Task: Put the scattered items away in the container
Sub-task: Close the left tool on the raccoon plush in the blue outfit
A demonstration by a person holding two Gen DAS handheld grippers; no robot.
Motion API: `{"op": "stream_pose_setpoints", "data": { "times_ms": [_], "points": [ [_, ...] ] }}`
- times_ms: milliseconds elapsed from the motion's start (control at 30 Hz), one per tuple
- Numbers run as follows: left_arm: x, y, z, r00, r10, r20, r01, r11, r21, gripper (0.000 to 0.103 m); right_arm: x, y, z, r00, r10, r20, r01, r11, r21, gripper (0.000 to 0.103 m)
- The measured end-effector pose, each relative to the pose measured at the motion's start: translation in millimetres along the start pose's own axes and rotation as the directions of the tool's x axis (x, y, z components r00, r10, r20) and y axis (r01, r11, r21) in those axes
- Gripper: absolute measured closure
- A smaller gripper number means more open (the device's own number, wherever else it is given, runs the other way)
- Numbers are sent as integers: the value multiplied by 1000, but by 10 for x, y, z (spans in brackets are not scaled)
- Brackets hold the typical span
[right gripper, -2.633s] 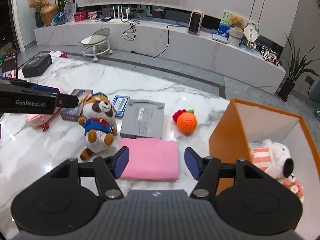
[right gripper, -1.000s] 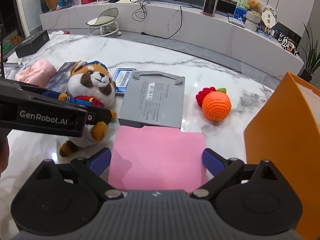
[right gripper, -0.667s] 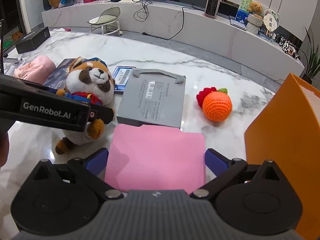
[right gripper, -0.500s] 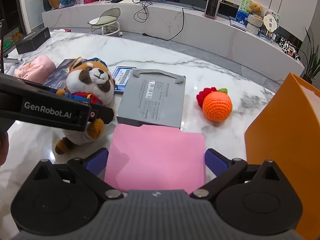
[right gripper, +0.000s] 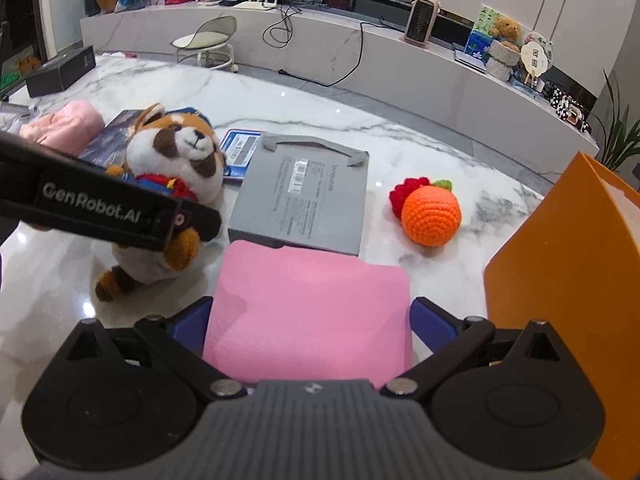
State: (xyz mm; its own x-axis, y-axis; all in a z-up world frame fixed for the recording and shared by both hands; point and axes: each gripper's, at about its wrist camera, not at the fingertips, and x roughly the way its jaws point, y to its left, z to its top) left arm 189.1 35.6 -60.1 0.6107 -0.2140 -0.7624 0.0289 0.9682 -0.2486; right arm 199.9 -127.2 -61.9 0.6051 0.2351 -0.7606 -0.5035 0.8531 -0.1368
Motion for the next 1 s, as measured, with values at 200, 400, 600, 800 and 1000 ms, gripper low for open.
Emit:
{"op": "stream_pose_setpoints", "data": {
  "times_ms": [200, 400, 600, 800, 1000],
  "points": [
    [-2, -13, -10, 1000, 0, 1, 0, 1000, 1, 26, 14, -28, -14, 1000, -19, 11, 19, 1000, -1, 0],
    [-7, -11, -7, 1000, -1, 0, 1, 1000, 1, 26, 12, -42, 5, 1000, -10, -1, 10, 1000, 1, 0],
    [-7, -14, -4, 1000, 0, 0, 0, 1000, 4, 26, -14, -101, 24, 1000, -4, 18, 4, 1000, 4, 0],
    [-5, -11, -4, 1000, -1, 0, 1, 1000, 5, 26, 70, -191, 0, 1000, 15, -11, -15, 999, 48, 0],
    [-6, -4, -1, 1000, -1, 0, 1, 1000, 6, 26, 95, -209, 16, 999, 32, -24, -30, 997, 77, 0]
  ]
}}
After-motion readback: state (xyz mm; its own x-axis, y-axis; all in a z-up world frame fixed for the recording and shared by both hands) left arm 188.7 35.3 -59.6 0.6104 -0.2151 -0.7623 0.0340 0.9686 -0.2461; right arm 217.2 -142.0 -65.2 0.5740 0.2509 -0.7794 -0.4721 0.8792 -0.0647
